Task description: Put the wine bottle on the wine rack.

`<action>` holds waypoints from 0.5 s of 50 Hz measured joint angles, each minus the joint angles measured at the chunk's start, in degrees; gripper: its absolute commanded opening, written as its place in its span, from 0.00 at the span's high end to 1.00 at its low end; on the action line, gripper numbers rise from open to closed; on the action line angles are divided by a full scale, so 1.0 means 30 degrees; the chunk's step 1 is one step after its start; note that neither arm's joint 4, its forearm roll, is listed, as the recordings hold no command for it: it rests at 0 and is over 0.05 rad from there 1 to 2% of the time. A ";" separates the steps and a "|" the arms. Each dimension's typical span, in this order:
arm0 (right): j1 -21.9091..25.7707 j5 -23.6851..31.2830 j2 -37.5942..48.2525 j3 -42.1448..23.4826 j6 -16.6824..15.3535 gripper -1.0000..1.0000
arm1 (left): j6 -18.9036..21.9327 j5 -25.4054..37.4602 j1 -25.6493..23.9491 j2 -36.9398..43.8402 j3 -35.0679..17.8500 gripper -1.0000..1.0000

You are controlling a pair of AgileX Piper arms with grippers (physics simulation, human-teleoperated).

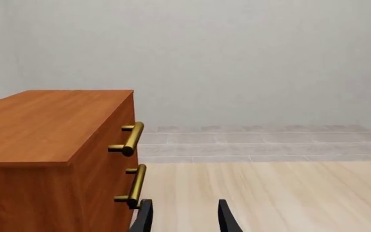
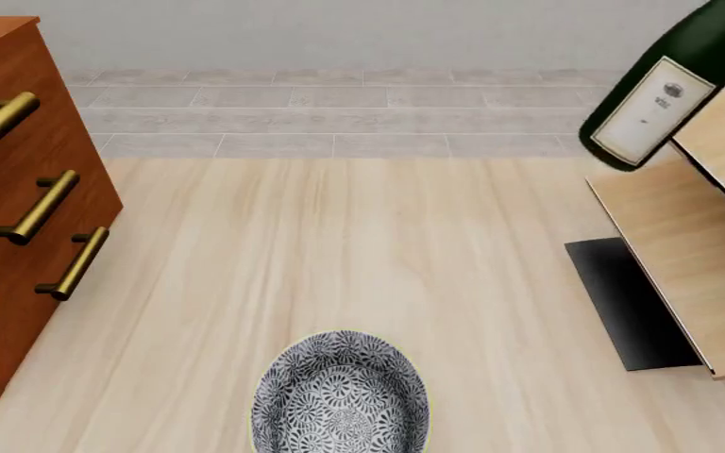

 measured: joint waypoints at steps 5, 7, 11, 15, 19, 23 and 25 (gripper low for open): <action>-0.1189 0.0365 0.0152 -0.0005 0.0701 1.00 | -0.0024 0.0020 -0.0026 0.0000 -0.0029 0.00; -0.1642 0.0468 0.0197 0.0013 0.0982 1.00 | -0.0038 0.0023 -0.0038 0.0000 -0.0034 0.00; -0.2480 0.0658 0.0279 0.0027 0.1536 1.00 | -0.0043 0.0061 -0.0086 0.0000 -0.0076 0.00; -0.3222 0.0838 0.0339 -0.0001 0.1982 1.00 | -0.0045 0.0111 -0.0144 0.0000 -0.0157 0.00; -0.3856 0.0976 0.0365 0.0012 0.2292 1.00 | -0.0060 0.0126 -0.0187 0.0000 -0.0196 0.00; -0.4489 0.1071 0.0363 0.0093 0.2544 1.00 | -0.0086 0.0145 -0.0217 0.0000 -0.0198 0.00; -0.4771 0.1112 0.0364 0.0135 0.2674 1.00 | -0.0096 0.0165 -0.0228 0.0000 -0.0208 0.00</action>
